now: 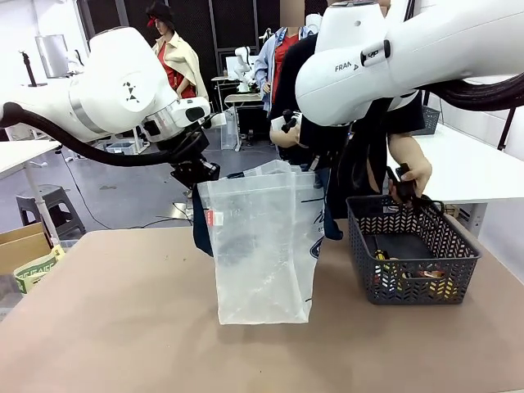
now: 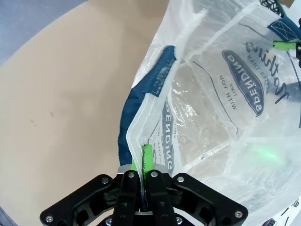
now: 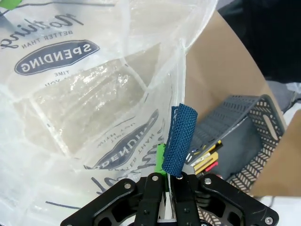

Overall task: Transfer purchased items from the store into the shopping bag.
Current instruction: Move the Reusable shopping bag to the right side of the table.

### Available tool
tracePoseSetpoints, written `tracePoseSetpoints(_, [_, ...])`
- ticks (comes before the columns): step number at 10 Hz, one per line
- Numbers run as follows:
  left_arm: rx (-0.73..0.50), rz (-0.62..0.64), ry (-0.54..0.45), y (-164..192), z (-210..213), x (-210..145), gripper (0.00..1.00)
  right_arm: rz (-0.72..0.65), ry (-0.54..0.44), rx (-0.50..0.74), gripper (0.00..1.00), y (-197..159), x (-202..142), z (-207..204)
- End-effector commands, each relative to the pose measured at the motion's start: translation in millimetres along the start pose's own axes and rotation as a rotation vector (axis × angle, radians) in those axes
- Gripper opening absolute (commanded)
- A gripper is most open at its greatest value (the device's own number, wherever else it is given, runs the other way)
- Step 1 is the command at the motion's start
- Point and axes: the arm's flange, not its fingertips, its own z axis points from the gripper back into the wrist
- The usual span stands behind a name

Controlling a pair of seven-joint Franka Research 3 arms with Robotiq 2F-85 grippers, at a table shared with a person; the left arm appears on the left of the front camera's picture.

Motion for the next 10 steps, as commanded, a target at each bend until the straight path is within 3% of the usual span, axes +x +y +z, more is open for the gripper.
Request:
tracePoseSetpoints(1, [0.024,0.0,-0.051,3,0,3,0.0,0.012,-0.034,-0.024,0.0,-1,-2,-1])
tracePoseSetpoints(10, [0.053,-0.006,-0.167,10,-12,7,0.0,0.075,-0.077,-0.137,0.0,-1,-4,-8])
